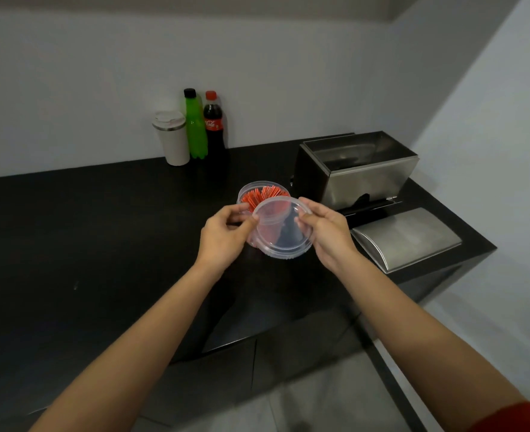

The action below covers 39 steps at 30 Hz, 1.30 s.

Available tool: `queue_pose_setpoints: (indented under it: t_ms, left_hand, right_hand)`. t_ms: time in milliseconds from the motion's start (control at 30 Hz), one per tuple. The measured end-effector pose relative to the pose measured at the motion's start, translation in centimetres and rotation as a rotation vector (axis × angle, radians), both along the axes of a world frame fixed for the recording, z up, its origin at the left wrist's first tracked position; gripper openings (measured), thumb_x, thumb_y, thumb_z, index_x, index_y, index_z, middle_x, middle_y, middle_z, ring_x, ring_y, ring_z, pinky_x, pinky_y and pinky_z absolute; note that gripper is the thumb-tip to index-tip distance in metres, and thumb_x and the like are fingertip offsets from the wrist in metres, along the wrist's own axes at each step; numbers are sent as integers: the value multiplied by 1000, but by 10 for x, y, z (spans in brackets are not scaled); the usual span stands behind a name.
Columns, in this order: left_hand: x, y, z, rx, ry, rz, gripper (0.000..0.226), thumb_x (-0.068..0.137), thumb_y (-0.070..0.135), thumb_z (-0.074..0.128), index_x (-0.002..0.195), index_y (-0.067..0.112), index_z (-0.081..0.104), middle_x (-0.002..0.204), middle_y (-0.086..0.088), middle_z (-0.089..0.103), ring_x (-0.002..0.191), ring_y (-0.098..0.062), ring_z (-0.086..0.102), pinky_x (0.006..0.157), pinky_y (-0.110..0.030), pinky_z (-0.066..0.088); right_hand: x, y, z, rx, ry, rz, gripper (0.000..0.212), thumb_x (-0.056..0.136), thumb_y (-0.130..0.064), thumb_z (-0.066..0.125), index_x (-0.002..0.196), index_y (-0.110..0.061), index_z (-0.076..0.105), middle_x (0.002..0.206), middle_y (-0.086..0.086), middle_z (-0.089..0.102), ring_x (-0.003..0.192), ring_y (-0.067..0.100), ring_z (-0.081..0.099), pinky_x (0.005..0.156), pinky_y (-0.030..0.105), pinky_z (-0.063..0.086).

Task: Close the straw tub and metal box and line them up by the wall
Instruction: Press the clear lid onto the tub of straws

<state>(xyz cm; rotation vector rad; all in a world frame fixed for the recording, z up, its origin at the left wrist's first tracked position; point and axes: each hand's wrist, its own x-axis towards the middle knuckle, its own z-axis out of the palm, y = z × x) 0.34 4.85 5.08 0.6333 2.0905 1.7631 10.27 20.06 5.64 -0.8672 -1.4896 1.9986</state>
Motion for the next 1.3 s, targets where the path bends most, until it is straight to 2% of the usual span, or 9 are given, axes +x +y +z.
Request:
queue_pose_setpoints:
  t_ms: [300, 433, 533, 667, 800, 867, 933, 1067, 1300]
  left_hand:
    - [-40, 24, 11, -1, 12, 71, 43, 85, 41, 63, 123, 23, 57, 107, 13, 59, 88, 5, 54, 67, -12, 40]
    - [-61, 36, 17, -19, 13, 48, 39, 86, 41, 62, 120, 22, 61, 90, 9, 66, 82, -1, 62, 67, -17, 46]
    - [-76, 42, 16, -102, 91, 58, 34, 87, 38, 62, 118, 23, 63, 80, 6, 67, 69, -3, 64, 59, -15, 45]
    - [-89, 46, 10, -220, 203, 71, 35, 87, 39, 61, 116, 21, 65, 77, 5, 67, 69, -7, 64, 61, -22, 52]
    - [-93, 49, 6, -321, 256, 77, 35, 87, 42, 60, 115, 22, 66, 75, 8, 65, 68, -6, 63, 64, -29, 55]
    - [-95, 50, 7, -365, 283, 75, 34, 87, 44, 60, 113, 23, 67, 69, 8, 65, 64, -7, 63, 62, -30, 55]
    - [-97, 51, 10, -415, 288, 52, 32, 86, 45, 61, 110, 24, 68, 66, 6, 66, 61, -8, 63, 60, -31, 55]
    - [-98, 50, 10, -462, 255, 8, 28, 85, 43, 63, 106, 25, 69, 73, 6, 68, 66, -10, 66, 67, -35, 59]
    - [-94, 47, 2, -449, 213, -16, 29, 86, 41, 61, 109, 24, 68, 73, 2, 69, 68, -12, 67, 70, -37, 58]
  right_hand:
    - [-50, 24, 25, -120, 33, -83, 34, 87, 2, 56, 121, -6, 58, 108, 8, 67, 94, 15, 67, 79, 24, 54]
    - [-76, 30, 30, -111, -34, -56, 32, 87, -3, 58, 118, -10, 60, 100, 4, 70, 90, 14, 68, 78, 26, 54]
    - [-90, 35, 27, 136, -185, -35, 32, 89, -10, 57, 121, -14, 59, 111, 2, 66, 94, 12, 64, 74, 26, 53]
    - [-95, 41, 15, 507, -353, 25, 30, 91, -22, 56, 121, -17, 60, 118, 1, 63, 103, 13, 59, 88, 33, 51]
    - [-97, 45, 7, 641, -408, 46, 28, 91, -28, 56, 117, -19, 63, 109, -4, 65, 83, 0, 55, 65, 14, 42]
    - [-99, 46, 7, 684, -422, 61, 28, 92, -28, 55, 117, -18, 63, 108, -5, 65, 76, -4, 52, 60, 10, 36]
    - [-100, 47, 7, 680, -423, 74, 28, 92, -27, 54, 117, -18, 63, 110, -3, 66, 81, -1, 53, 61, 10, 37]
    - [-98, 47, 1, 660, -434, 104, 27, 92, -26, 54, 116, -17, 63, 112, -1, 66, 92, 6, 58, 77, 20, 47]
    - [-95, 45, -10, 657, -413, 128, 28, 93, -24, 53, 118, -15, 61, 100, -5, 65, 80, 1, 58, 67, 13, 43]
